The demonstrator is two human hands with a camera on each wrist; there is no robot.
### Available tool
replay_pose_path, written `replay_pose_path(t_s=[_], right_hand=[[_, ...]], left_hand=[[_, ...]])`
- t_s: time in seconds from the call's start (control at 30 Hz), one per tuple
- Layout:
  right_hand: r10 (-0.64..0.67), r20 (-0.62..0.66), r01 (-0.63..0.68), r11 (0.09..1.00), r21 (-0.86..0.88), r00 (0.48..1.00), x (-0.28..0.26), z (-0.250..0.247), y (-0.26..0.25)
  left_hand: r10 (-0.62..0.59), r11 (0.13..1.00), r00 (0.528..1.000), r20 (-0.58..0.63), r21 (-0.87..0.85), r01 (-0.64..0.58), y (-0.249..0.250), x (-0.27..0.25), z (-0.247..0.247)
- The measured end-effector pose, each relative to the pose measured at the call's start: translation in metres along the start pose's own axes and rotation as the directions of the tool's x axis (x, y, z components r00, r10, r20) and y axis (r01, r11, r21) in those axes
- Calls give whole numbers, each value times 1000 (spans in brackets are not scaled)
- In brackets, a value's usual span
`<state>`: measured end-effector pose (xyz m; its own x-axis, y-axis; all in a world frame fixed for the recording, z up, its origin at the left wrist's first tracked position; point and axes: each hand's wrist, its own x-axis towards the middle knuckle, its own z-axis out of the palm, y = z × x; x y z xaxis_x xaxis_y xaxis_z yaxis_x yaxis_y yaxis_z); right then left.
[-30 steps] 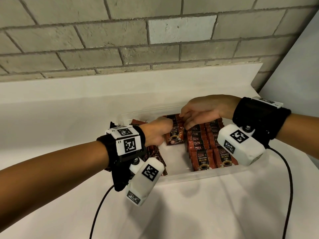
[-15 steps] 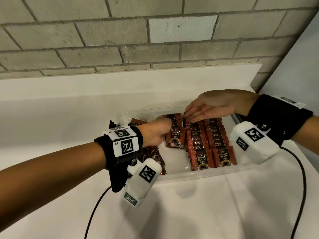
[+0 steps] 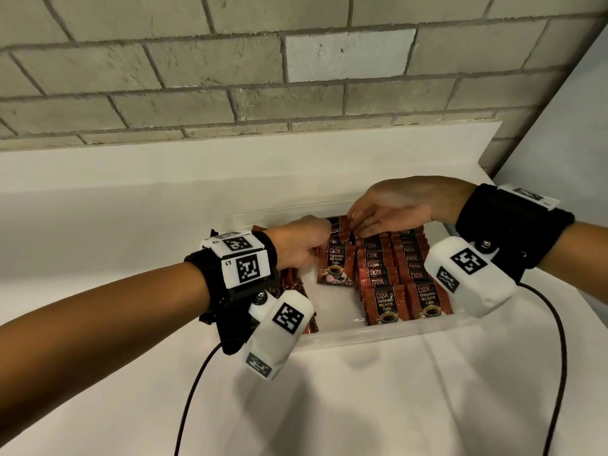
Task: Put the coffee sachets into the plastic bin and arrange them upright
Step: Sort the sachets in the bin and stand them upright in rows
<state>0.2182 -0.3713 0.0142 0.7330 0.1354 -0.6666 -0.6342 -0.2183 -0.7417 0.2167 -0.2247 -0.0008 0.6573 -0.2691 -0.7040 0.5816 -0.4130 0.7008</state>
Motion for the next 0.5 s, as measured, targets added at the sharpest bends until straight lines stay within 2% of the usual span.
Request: replay_pose_path(t_s=[0.07,0.2,0.23,0.27,0.33,0.37,0.5], right_hand=[[27,-26,-26,999,38,999,-11,2,-1],[-26,-84,25,1000,-16,996,-29,4,-2],[34,-64,-26,993,119,997,-28,3,-2],[17,-97,1,985,174,995,-28,5,-1],[23,-70,-13,991,133,997,-24,9,0],[-2,-74,6,999,53,997,-23,10,-1],[28,-55,-15,973,229,998,-14,7,2]], left_hand=[[1,1000,1000,-6,16,-1,2,-2,-2],[-1,999,1000,-29,36,3,0,-6,-2],[9,999,1000,-20,49,-8,-1,-8,-1],[17,998,1000,-5,61,-17,-2,-7,-1],[24,998,1000,0,52,-24,-3,-5,0],[17,999,1000,-6,38,-17,-3,-6,0],[-9,999,999,-35,34,11,-1,-4,-2]])
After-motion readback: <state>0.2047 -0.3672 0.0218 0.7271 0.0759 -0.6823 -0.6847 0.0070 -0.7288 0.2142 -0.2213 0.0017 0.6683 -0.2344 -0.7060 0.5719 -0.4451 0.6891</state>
